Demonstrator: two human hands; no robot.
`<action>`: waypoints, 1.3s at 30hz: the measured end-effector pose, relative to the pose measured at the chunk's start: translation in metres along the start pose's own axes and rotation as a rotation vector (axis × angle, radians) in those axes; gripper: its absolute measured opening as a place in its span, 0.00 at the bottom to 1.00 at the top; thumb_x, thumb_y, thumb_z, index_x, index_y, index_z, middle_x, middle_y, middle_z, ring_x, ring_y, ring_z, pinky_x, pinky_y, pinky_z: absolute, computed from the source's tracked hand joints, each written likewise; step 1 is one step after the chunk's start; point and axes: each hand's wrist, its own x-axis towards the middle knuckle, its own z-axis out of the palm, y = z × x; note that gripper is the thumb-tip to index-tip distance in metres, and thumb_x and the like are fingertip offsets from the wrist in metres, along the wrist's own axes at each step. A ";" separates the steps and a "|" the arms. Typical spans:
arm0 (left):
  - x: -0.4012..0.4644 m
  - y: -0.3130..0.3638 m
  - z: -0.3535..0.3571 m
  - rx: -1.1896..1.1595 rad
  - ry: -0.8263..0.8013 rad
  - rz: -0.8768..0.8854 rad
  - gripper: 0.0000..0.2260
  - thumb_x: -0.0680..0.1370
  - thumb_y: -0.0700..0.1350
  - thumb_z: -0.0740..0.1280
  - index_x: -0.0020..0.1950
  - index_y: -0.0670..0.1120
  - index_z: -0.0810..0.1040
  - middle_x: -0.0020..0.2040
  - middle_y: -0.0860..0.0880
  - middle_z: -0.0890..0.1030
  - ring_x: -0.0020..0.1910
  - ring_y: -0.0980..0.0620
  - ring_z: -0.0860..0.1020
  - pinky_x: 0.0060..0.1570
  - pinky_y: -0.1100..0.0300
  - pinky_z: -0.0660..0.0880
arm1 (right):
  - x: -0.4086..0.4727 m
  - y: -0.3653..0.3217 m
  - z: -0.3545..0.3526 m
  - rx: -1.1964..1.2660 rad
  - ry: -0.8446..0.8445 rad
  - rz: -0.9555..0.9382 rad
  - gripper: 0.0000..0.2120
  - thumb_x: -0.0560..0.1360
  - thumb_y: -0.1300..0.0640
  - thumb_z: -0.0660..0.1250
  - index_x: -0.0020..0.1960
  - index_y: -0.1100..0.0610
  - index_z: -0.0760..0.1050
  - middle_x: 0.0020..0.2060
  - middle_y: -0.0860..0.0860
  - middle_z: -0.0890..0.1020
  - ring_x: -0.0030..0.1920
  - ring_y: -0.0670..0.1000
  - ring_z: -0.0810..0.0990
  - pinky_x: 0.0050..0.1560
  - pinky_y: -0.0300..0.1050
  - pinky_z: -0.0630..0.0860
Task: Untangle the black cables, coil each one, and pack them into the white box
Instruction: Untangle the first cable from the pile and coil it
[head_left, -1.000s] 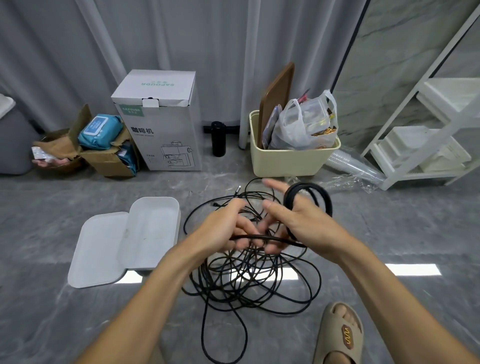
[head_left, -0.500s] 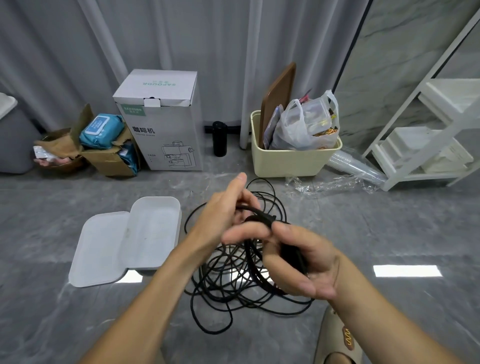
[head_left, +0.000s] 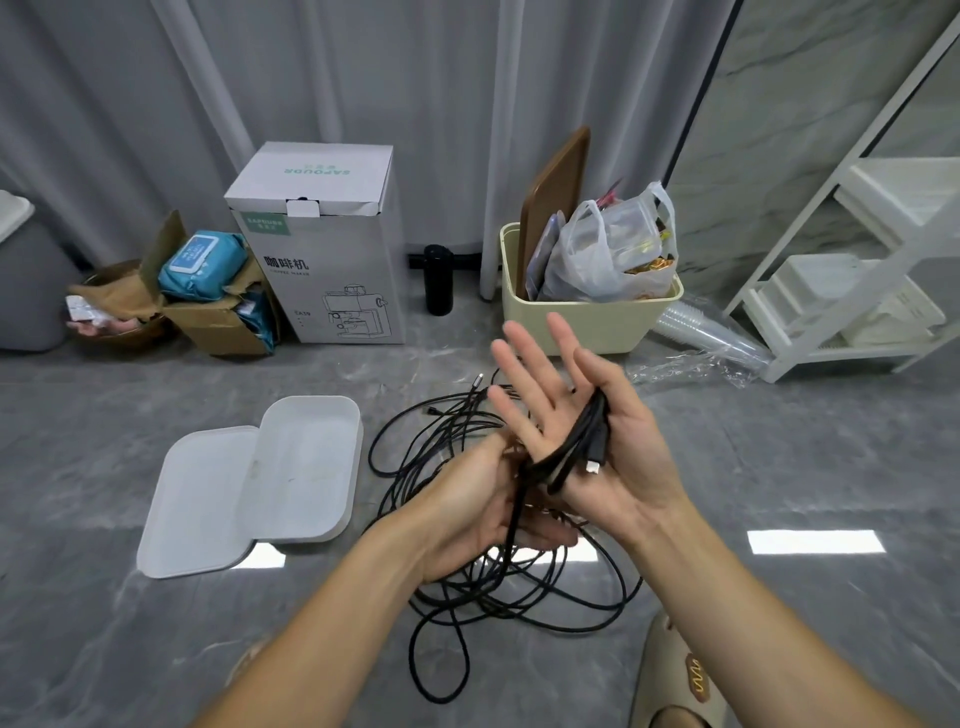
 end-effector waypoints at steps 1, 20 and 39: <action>-0.002 0.001 -0.001 0.040 -0.005 -0.047 0.26 0.84 0.59 0.44 0.67 0.48 0.75 0.51 0.41 0.84 0.43 0.44 0.83 0.50 0.53 0.78 | 0.001 -0.002 0.000 -0.021 0.048 -0.046 0.23 0.79 0.56 0.60 0.74 0.50 0.68 0.66 0.56 0.78 0.68 0.55 0.76 0.70 0.55 0.67; -0.019 0.020 -0.010 1.011 0.546 0.348 0.26 0.80 0.51 0.55 0.26 0.45 0.78 0.24 0.54 0.79 0.29 0.57 0.75 0.34 0.66 0.68 | -0.009 -0.008 -0.005 -1.239 0.048 0.492 0.24 0.83 0.43 0.56 0.51 0.63 0.77 0.41 0.58 0.86 0.27 0.55 0.79 0.29 0.42 0.74; 0.005 0.010 -0.002 0.152 0.512 0.357 0.22 0.85 0.58 0.52 0.45 0.51 0.81 0.40 0.48 0.85 0.47 0.52 0.83 0.51 0.56 0.78 | -0.010 0.007 -0.014 -0.084 -0.542 0.475 0.29 0.83 0.54 0.60 0.80 0.52 0.52 0.50 0.59 0.85 0.25 0.47 0.81 0.17 0.34 0.61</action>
